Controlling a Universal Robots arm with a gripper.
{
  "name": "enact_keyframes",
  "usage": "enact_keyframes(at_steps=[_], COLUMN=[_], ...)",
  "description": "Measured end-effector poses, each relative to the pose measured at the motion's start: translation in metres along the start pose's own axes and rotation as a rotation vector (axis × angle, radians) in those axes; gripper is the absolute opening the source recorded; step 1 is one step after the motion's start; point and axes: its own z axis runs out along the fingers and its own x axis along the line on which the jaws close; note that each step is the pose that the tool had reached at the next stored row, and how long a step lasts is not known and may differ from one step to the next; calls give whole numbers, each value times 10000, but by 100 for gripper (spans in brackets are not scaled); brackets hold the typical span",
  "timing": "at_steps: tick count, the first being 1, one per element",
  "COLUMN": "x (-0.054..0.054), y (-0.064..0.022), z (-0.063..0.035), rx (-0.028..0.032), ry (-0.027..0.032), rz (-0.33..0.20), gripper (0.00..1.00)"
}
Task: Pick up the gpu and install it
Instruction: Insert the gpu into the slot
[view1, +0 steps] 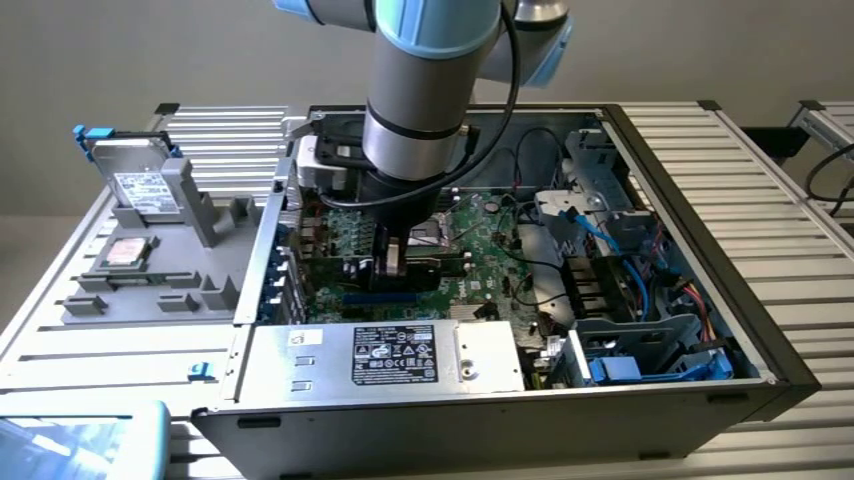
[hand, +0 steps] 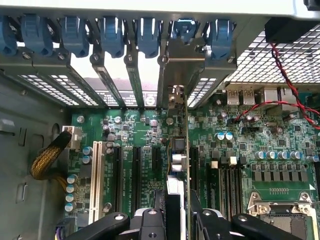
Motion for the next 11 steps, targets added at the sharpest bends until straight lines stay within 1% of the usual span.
enact_keyframes(at_steps=[5,9,11], x=[1,0,0], y=[0,1,0], z=[0,1,1], rx=[45,47,46], ry=[-34,-107,-108], rz=[-7,-18,-19], gripper=[29,29,29])
